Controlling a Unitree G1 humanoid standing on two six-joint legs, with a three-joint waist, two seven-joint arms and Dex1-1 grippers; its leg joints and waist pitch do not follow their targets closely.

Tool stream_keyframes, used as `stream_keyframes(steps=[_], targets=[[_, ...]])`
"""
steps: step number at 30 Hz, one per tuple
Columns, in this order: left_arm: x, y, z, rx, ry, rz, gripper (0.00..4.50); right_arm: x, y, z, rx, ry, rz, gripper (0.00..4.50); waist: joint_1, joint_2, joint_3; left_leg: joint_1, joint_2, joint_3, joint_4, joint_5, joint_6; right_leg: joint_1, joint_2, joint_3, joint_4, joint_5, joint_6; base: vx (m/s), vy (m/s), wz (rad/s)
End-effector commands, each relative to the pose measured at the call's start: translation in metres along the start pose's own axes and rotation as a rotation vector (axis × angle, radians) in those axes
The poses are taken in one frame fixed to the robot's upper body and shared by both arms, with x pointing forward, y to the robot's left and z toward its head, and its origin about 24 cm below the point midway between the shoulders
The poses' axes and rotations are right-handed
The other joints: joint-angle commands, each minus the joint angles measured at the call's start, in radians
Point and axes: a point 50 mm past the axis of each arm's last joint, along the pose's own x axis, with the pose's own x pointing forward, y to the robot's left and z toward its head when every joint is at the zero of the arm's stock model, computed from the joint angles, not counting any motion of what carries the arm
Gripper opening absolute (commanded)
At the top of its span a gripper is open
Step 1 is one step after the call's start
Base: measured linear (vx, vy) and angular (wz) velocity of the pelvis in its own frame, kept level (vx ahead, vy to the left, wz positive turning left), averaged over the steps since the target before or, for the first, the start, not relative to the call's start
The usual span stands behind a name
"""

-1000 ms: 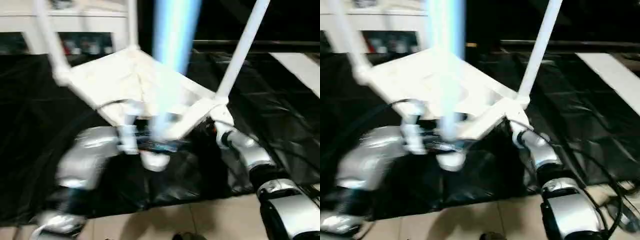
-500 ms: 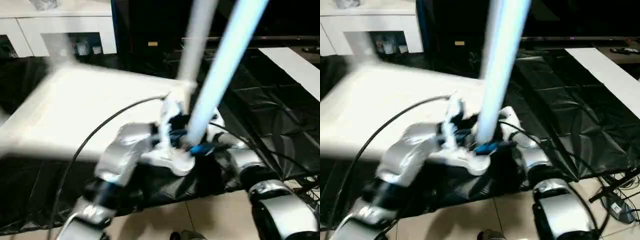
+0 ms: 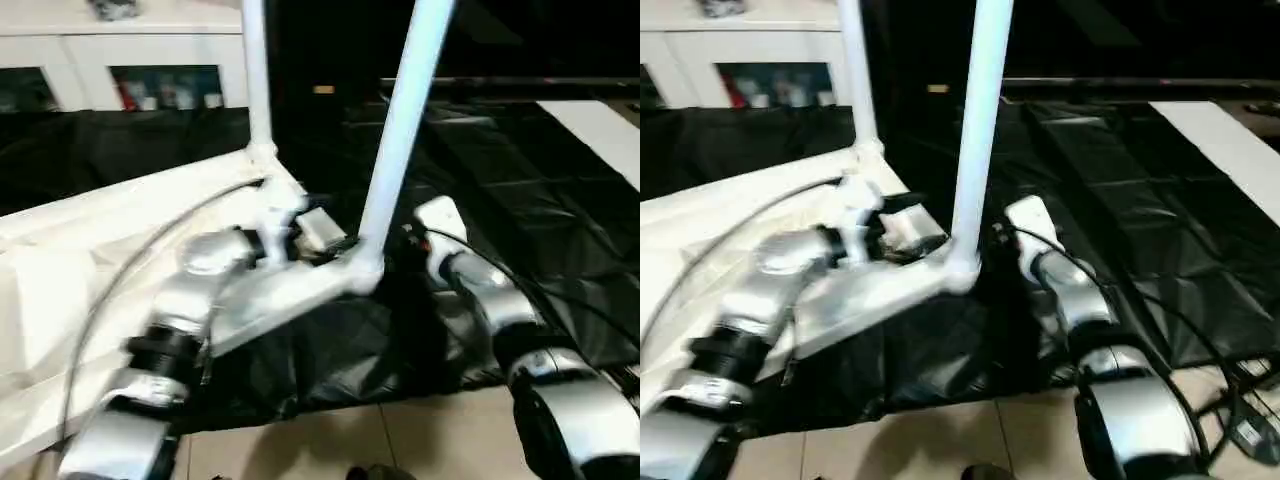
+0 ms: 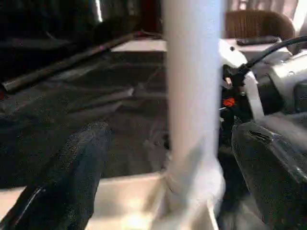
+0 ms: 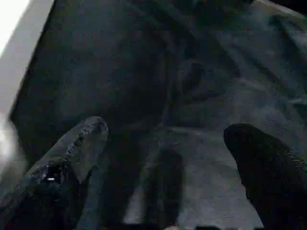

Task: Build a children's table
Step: Rotate table base

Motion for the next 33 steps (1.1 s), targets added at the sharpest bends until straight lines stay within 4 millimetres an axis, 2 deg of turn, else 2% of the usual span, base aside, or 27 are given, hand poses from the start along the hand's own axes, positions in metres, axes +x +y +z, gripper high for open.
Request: stream_keyframes(steps=[1,3,5,9,10,12,13,14,15,16,17,18,19,20,21,22,23,24,25,27,28,29,33], targets=[[-0.004,-0.004,-0.004,-0.029,0.032,-0.054,4.47,-0.003,-0.006,0.002,-0.006,-0.025,-0.008,4.50,0.007,0.013,-0.079,0.003,-0.005,0.016,-0.058,-0.213,0.051,0.070,-0.036,0.033,-0.054,-0.163,-0.257,0.000,0.000,0.00],[-0.010,-0.007,-0.010,-0.055,0.097,-0.096,4.47,-0.007,-0.011,-0.001,-0.008,-0.021,-0.012,4.50,0.009,0.009,-0.077,0.004,-0.006,0.017,-0.059,-0.221,0.048,0.068,-0.035,0.033,-0.055,-0.177,-0.254,0.000,0.000,0.00],[-0.012,-0.009,-0.016,-0.050,0.153,-0.111,4.47,-0.009,-0.014,-0.003,-0.012,-0.019,-0.010,4.50,0.013,0.012,-0.075,0.007,-0.004,0.016,-0.061,-0.240,0.039,0.066,-0.036,0.033,-0.058,-0.213,-0.243,0.000,0.000,0.00],[-0.010,-0.024,-0.027,-0.126,0.251,-0.127,4.47,-0.019,-0.024,-0.006,-0.041,-0.004,0.045,4.50,0.016,0.005,-0.072,0.002,-0.005,0.017,-0.060,-0.239,0.038,0.068,-0.035,0.034,-0.062,-0.245,-0.217,0.000,0.000,0.00],[-0.007,-0.028,-0.027,-0.145,0.255,-0.127,4.19,-0.023,-0.027,-0.007,-0.055,0.002,0.063,4.50,0.017,0.004,-0.073,-0.001,-0.007,0.017,-0.059,-0.227,0.041,0.069,-0.035,0.034,-0.062,-0.244,-0.218,0.000,0.000,0.00],[-0.002,-0.032,-0.028,-0.158,0.285,-0.121,4.11,-0.031,-0.035,-0.008,-0.079,0.019,0.092,4.50,0.021,0.002,-0.072,-0.001,-0.007,0.017,-0.058,-0.223,0.048,0.071,-0.032,0.034,-0.064,-0.246,-0.210,0.000,0.000,0.00],[0.002,-0.034,-0.030,-0.168,0.327,-0.104,4.11,-0.039,-0.041,-0.009,-0.127,0.039,0.129,4.50,0.023,0.006,-0.072,-0.001,-0.009,0.017,-0.057,-0.218,0.052,0.071,-0.031,0.033,-0.066,-0.253,-0.203,0.000,0.000,0.00],[0.002,-0.034,-0.030,-0.169,0.330,-0.103,4.11,-0.040,-0.042,-0.009,-0.131,0.040,0.131,4.50,0.026,0.003,-0.070,0.000,-0.007,0.018,-0.058,-0.220,0.055,0.072,-0.030,0.033,-0.070,-0.256,-0.196,0.000,0.000,0.00],[0.004,-0.035,-0.030,-0.184,0.348,-0.093,3.91,-0.045,-0.045,-0.010,-0.161,0.051,0.159,4.50,0.027,0.005,-0.070,-0.002,-0.011,0.018,-0.057,-0.222,0.057,0.071,-0.029,0.032,-0.070,-0.276,-0.188,0.000,0.000,0.00],[0.005,-0.034,-0.031,-0.196,0.380,-0.069,3.75,-0.054,-0.048,-0.009,-0.196,0.055,0.208,4.50,0.029,-0.001,-0.069,-0.003,-0.011,0.018,-0.055,-0.228,0.062,0.070,-0.030,0.030,-0.076,-0.305,-0.173,0.000,0.000,0.00],[0.005,-0.034,-0.031,-0.198,0.388,-0.060,3.67,-0.056,-0.048,-0.008,-0.204,0.054,0.223,4.50,0.029,0.005,-0.068,-0.002,-0.013,0.018,-0.056,-0.232,0.063,0.070,-0.026,0.029,-0.078,-0.320,-0.165,0.000,0.000,0.00],[0.005,-0.032,-0.032,-0.196,0.422,-0.028,3.67,-0.065,-0.050,-0.005,-0.231,0.048,0.279,4.50,0.029,0.004,-0.069,-0.003,-0.013,0.018,-0.054,-0.233,0.067,0.070,-0.027,0.029,-0.081,-0.329,-0.155,0.000,0.000,0.00],[0.004,-0.030,-0.033,-0.186,0.443,-0.010,3.68,-0.070,-0.051,-0.002,-0.244,0.040,0.306,4.50,0.029,0.000,-0.069,-0.007,-0.013,0.015,-0.055,-0.236,0.073,0.072,-0.024,0.026,-0.082,-0.343,-0.143,0.000,0.000,0.00],[0.004,-0.030,-0.034,-0.182,0.462,0.004,3.68,-0.074,-0.052,0.000,-0.244,0.032,0.330,4.50,0.029,0.001,-0.068,-0.006,-0.013,0.015,-0.055,-0.240,0.076,0.070,-0.025,0.025,-0.085,-0.360,-0.136,0.000,0.000,0.00],[0.004,-0.030,-0.034,-0.183,0.466,0.006,3.60,-0.075,-0.052,0.001,-0.241,0.030,0.337,4.50,0.027,-0.001,-0.070,-0.008,-0.014,0.014,-0.054,-0.240,0.079,0.070,-0.027,0.023,-0.088,-0.387,-0.127,0.000,0.000,0.00],[0.003,-0.030,-0.036,-0.195,0.496,0.025,3.28,-0.084,-0.052,0.008,-0.231,0.010,0.388,4.50,0.025,0.000,-0.067,-0.008,-0.016,0.014,-0.054,-0.244,0.079,0.068,-0.024,0.022,-0.090,-0.401,-0.122,0.000,0.000,0.00],[0.002,-0.031,-0.038,-0.194,0.515,0.033,3.26,-0.089,-0.051,0.011,-0.223,0.000,0.420,4.50,0.027,-0.002,-0.068,-0.005,-0.014,0.014,-0.053,-0.249,0.084,0.066,-0.025,0.022,-0.093,-0.417,-0.114,0.000,0.000,0.00],[0.002,-0.031,-0.038,-0.194,0.515,0.033,3.23,-0.089,-0.051,0.011,-0.223,0.000,0.420,4.50,0.025,-0.002,-0.066,-0.008,-0.015,0.013,-0.054,-0.248,0.087,0.067,-0.023,0.021,-0.093,-0.425,-0.111,0.000,0.000,0.00],[0.001,-0.028,-0.041,-0.172,0.553,0.072,3.10,-0.099,-0.048,0.020,-0.193,-0.024,0.502,4.50,0.026,0.001,-0.064,-0.006,-0.016,0.013,-0.054,-0.256,0.093,0.064,-0.019,0.019,-0.101,-0.454,-0.093,0.000,0.000,0.00],[0.001,-0.026,-0.041,-0.169,0.563,0.098,3.10,-0.108,-0.044,0.026,-0.163,-0.034,0.571,4.50,0.030,0.001,-0.067,-0.006,-0.012,0.010,-0.055,-0.247,0.097,0.063,-0.023,0.019,-0.098,-0.443,-0.090,0.000,0.000,0.00],[0.001,-0.026,-0.041,-0.170,0.563,0.101,2.93,-0.111,-0.043,0.028,-0.160,-0.034,0.585,4.50,0.029,0.000,-0.067,-0.008,-0.013,0.010,-0.055,-0.244,0.098,0.065,-0.022,0.018,-0.100,-0.447,-0.087,0.000,0.000,0.00],[0.001,-0.026,-0.040,-0.170,0.563,0.103,2.78,-0.113,-0.042,0.029,-0.158,-0.034,0.597,4.50,0.029,0.001,-0.066,-0.006,-0.014,0.010,-0.055,-0.250,0.095,0.061,-0.023,0.016,-0.104,-0.464,-0.086,0.000,0.000,0.00],[0.002,-0.026,-0.037,-0.150,0.545,0.106,2.52,-0.119,-0.040,0.029,-0.146,-0.023,0.624,4.50,0.031,0.002,-0.067,-0.005,-0.013,0.008,-0.056,-0.256,0.085,0.058,-0.026,0.013,-0.109,-0.495,-0.075,0.000,0.000,0.00]])
